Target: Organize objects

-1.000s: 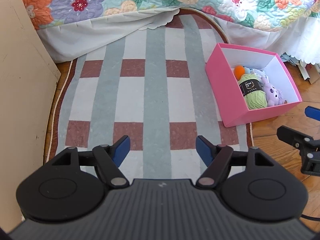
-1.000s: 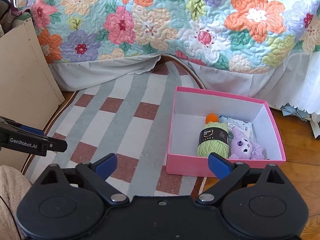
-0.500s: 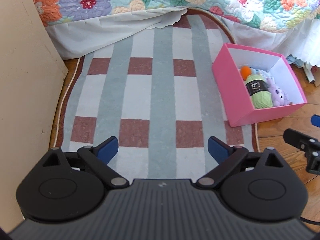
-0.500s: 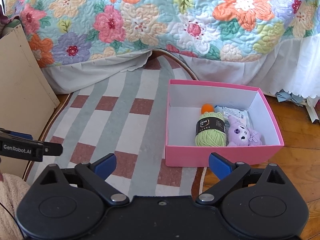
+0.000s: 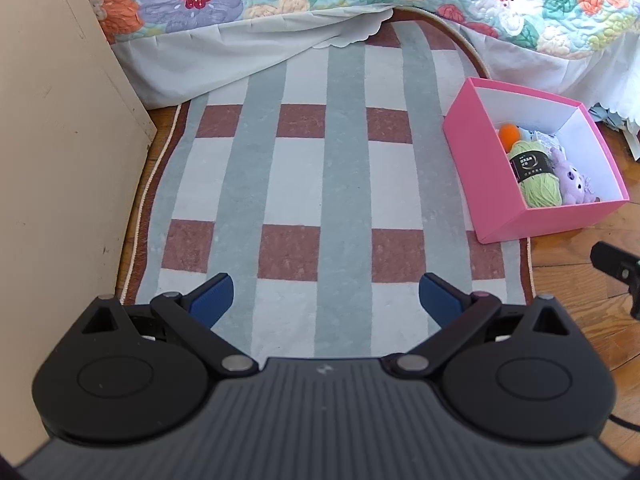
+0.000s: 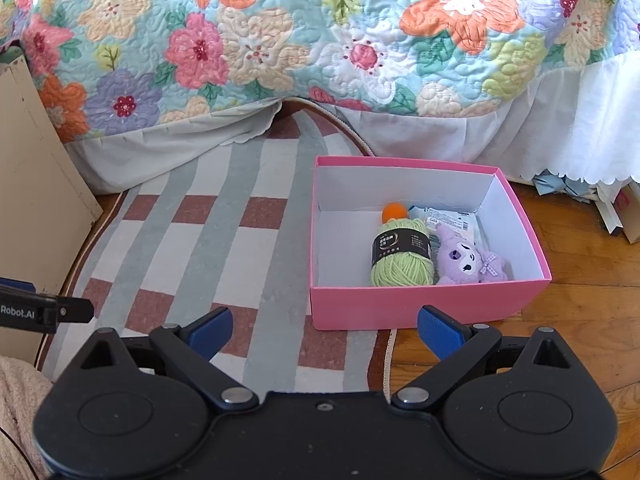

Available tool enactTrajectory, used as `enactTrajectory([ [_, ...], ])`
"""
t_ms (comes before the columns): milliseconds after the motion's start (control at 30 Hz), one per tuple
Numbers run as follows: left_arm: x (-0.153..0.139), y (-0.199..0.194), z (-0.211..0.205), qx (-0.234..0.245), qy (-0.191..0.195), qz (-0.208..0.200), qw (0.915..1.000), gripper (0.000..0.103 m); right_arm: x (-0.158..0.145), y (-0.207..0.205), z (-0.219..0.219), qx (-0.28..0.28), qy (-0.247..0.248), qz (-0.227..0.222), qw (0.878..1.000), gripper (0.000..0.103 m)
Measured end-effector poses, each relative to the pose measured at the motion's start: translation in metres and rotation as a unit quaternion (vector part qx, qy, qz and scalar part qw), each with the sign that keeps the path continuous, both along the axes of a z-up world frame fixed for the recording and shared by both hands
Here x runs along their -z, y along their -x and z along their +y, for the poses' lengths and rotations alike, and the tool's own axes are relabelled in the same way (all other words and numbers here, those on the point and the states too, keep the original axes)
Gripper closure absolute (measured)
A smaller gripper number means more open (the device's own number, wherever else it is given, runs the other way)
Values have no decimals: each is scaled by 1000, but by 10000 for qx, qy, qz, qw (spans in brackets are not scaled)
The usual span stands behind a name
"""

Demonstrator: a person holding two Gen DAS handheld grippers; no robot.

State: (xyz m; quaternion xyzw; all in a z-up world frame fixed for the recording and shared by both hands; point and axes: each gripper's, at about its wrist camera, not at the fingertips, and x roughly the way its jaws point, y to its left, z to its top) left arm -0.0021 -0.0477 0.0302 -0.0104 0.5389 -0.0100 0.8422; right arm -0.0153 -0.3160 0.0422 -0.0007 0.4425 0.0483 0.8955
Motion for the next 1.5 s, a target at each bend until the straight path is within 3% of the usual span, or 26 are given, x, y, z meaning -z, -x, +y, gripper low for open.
enactTrajectory([
  [233,-4,3,-2,-8,-267,-7,9996,2,-2,3,-5,96,-109,43,9999,3],
  [733,-4,10,1,-39,-264,-52,9996,1,2,7,5,91,-91,354,9993,3],
  [1500,-2,10,2,-19,-424,-71,9991,0,-1,11,6,-6,98,302,9995,3],
])
